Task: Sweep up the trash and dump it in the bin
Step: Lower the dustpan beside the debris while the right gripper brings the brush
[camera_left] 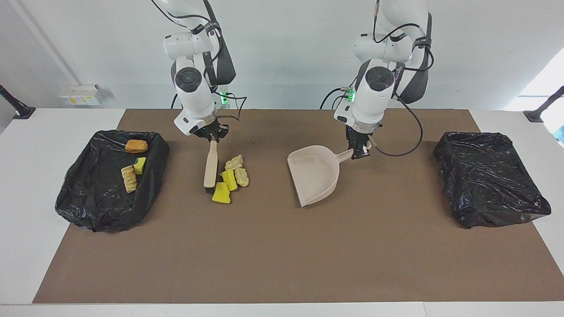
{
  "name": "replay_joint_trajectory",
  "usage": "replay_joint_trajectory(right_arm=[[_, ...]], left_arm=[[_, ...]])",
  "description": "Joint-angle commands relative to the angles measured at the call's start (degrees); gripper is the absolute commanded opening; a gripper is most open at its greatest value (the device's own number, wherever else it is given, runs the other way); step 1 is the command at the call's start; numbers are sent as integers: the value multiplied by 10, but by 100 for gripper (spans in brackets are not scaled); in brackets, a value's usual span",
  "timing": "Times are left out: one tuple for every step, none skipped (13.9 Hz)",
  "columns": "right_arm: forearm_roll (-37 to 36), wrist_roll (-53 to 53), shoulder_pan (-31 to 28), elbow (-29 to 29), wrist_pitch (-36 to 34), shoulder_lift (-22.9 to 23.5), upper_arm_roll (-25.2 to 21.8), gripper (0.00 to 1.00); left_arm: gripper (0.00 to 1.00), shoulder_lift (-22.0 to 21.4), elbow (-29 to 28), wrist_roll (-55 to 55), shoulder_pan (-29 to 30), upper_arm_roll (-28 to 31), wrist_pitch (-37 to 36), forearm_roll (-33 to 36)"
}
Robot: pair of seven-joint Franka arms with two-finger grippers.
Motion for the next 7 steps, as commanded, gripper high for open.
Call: replay_joint_trajectory(right_arm=[[-4, -12, -1, -14, 15, -14, 5, 0], [1, -3, 3, -14, 18, -9, 7, 0], [4, -2, 13, -12, 21, -2, 7, 0], [4, 2, 20, -8, 22, 0, 7, 0], [5, 6, 27, -5, 25, 2, 7, 0], [6, 10, 35, -2, 25, 4, 7, 0], [15, 18, 47, 6, 25, 8, 7, 0]], left_arm=[[0, -4, -21, -5, -13, 7, 20, -14], [0, 1, -22, -7, -13, 7, 20, -14], [0, 5, -25, -13, -14, 7, 20, -17], [0, 4, -29, -16, -19, 7, 19, -21], [0, 3, -37, -19, -27, 7, 19, -22], [0, 1, -47, -30, -31, 7, 19, -22], [0, 0, -48, -40, -32, 7, 18, -22]])
